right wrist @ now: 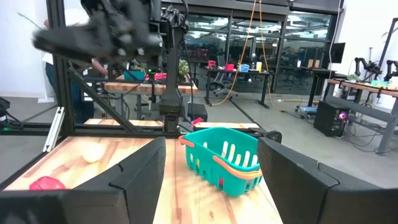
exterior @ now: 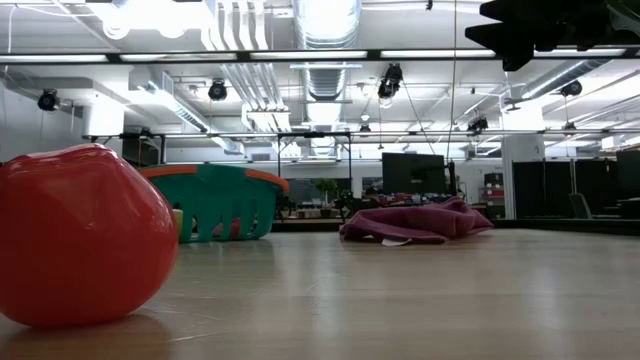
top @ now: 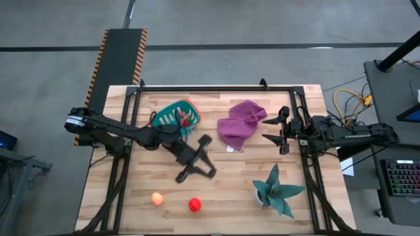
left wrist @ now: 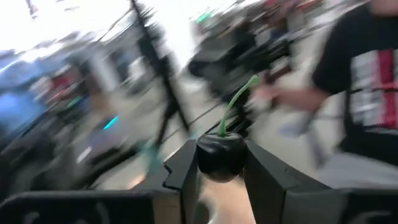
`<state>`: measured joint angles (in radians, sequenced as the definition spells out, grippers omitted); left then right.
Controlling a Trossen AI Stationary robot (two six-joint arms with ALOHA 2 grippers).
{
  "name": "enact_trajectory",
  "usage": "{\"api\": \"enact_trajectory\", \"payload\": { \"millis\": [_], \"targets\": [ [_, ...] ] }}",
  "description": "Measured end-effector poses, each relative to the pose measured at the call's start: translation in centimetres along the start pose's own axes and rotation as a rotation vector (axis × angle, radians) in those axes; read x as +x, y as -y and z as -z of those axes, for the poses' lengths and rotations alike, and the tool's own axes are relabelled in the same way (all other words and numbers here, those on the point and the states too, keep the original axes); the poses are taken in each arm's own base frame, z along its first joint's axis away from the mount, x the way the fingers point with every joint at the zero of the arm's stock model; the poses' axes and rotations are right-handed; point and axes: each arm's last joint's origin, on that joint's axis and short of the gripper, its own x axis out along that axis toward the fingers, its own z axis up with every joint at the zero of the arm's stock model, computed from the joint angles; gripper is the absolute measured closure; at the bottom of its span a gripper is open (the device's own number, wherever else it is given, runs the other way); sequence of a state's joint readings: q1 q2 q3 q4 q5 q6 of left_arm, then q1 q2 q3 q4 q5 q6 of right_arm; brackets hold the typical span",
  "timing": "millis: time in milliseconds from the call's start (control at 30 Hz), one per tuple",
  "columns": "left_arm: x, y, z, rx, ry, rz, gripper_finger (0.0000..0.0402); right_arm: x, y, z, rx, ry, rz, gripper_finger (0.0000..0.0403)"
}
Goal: Pick and placing Produce into tupperware
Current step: Put the black cherry into the blue basket
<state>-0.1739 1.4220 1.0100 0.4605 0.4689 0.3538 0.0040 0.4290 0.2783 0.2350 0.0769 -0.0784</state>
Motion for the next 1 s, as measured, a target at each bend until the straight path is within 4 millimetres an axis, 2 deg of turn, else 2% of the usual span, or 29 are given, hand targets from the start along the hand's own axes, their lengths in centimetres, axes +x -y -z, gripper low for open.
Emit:
{"api": "enact_trajectory", "payload": {
  "millis": [367,567,733,1000],
  "targets": [
    [-1.4,-1.8,2.5,-0.016,-0.472,-0.745,0.0319,0.0,0.0,0.0,0.0,0.0,0.0,0.0156],
    [-2.4,-2.0,3.3,0.031,-0.682,-1.05,0.0319,0.0,0.0,0.0,0.0,0.0,0.0,0.0156],
    [-3.4,-2.1,4.2,0.069,-0.845,-1.165,0.0319,0.0,0.0,0.0,0.0,0.0,0.0,0.0156],
    [-6.0,-3.4,6.4,-0.034,-1.015,-1.203,0.0319,0.0,0.0,0.0,0.001,0.0,0.0,0.0156]
  ]
}}
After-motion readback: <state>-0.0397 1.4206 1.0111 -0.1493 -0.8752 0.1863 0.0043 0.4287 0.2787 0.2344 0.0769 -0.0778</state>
